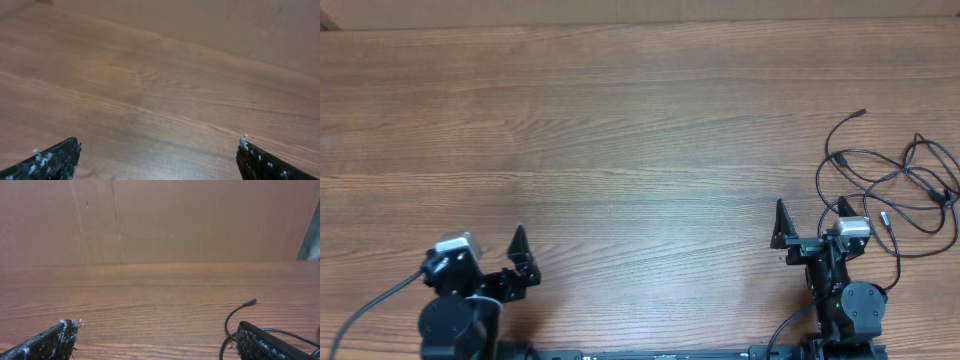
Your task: Untangle cables
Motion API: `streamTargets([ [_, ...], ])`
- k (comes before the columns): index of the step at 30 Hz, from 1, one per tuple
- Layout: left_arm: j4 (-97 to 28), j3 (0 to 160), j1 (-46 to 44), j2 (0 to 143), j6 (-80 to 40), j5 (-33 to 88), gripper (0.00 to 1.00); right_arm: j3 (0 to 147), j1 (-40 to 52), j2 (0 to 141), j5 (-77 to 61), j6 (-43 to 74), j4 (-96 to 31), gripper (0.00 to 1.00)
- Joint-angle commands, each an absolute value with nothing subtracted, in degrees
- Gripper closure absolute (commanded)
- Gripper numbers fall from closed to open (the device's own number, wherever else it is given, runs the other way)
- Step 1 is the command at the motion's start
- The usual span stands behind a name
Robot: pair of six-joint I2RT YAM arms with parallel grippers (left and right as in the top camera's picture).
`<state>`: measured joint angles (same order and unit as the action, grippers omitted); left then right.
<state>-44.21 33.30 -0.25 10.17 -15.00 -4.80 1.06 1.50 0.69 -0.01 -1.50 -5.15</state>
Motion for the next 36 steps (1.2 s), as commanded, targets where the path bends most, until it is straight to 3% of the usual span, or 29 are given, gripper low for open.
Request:
streamTargets([
  [1, -35.2, 22.5, 1.4, 4.1, -11.7, 1.5, 0.00, 0.4, 1.3, 0.2, -0.1, -1.2, -4.8, 0.00],
  [10, -6.3, 5.6, 2.3, 0.2, -9.1, 4.1, 0.00, 0.4, 1.3, 0.2, -0.1, -1.2, -4.8, 0.00],
  [16, 4.4, 0.3, 2.3, 0.2, -5.9, 2.3, 0.01, 0.4, 1.3, 0.2, -0.1, -1.2, -4.8, 0.00],
  [28, -4.4, 0.3, 2.2, 0.2, 1.4, 2.6, 0.00, 0.4, 1.3, 0.2, -0.1, -1.2, -4.8, 0.00],
  [36, -4.3, 0.3, 2.2, 0.2, -5.8, 3.0, 0.01, 0.4, 1.3, 0.2, -0.1, -1.2, -4.8, 0.00],
])
